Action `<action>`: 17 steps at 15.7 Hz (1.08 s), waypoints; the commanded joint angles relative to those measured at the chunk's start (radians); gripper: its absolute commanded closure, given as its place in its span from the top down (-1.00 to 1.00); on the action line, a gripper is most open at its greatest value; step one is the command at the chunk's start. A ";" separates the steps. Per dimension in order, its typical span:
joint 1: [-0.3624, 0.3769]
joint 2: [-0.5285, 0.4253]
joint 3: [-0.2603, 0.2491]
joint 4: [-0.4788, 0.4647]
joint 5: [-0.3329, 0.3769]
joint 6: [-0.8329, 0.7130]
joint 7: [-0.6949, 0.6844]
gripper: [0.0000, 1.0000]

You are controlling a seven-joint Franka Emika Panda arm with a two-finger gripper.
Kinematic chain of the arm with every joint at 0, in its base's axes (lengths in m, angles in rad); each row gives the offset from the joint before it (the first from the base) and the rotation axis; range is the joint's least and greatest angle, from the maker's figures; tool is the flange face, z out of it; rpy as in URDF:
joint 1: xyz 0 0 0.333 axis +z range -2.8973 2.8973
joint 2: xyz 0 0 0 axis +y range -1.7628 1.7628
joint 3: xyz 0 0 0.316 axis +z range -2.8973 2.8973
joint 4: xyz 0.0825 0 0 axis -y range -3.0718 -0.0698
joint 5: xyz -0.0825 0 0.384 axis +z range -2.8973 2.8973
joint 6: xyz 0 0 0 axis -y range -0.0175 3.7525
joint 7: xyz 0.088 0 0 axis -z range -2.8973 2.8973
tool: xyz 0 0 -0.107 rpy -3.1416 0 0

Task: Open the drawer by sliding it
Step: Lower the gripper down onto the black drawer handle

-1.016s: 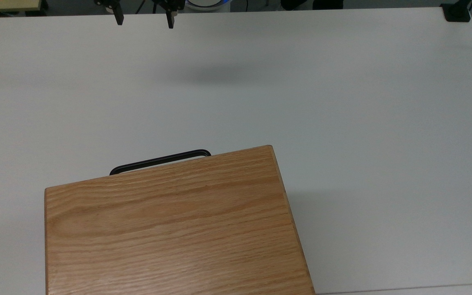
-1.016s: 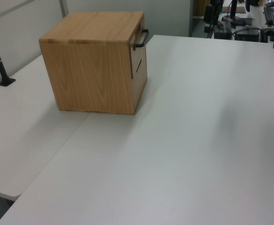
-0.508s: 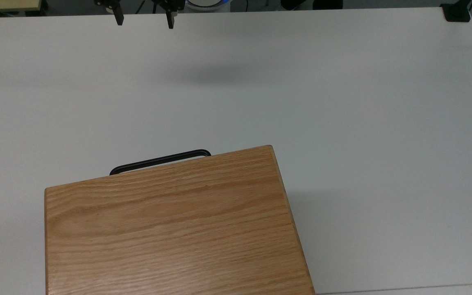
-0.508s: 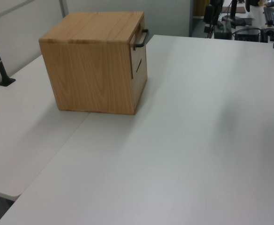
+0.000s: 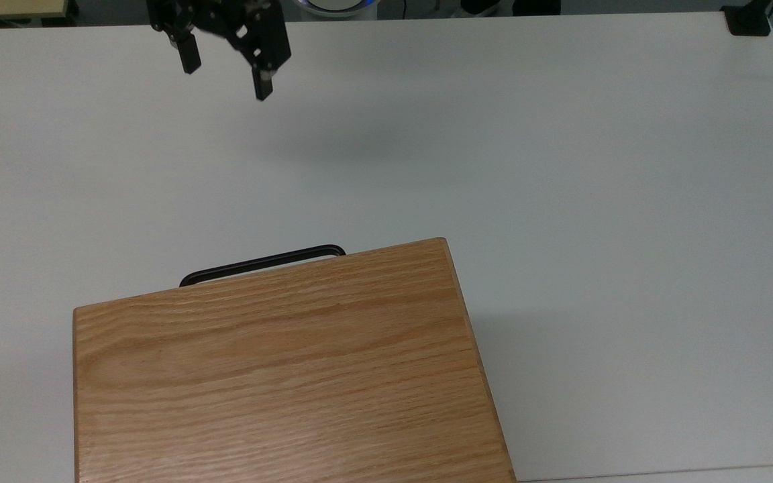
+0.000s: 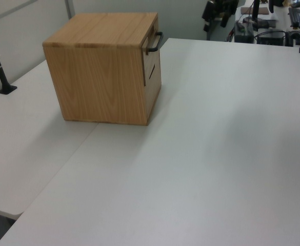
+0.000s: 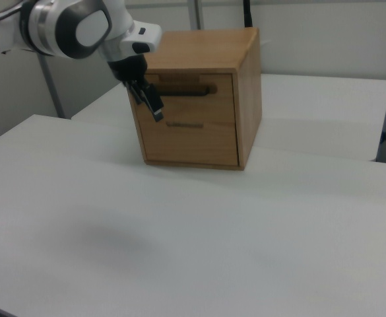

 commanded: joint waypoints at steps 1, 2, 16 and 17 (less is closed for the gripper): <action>0.006 0.109 -0.005 0.085 0.021 0.103 0.332 0.95; 0.005 0.141 -0.005 0.107 0.026 0.145 0.418 0.81; 0.014 0.311 -0.002 0.159 0.136 0.481 0.664 0.08; 0.014 0.319 -0.002 0.161 0.138 0.498 0.667 0.08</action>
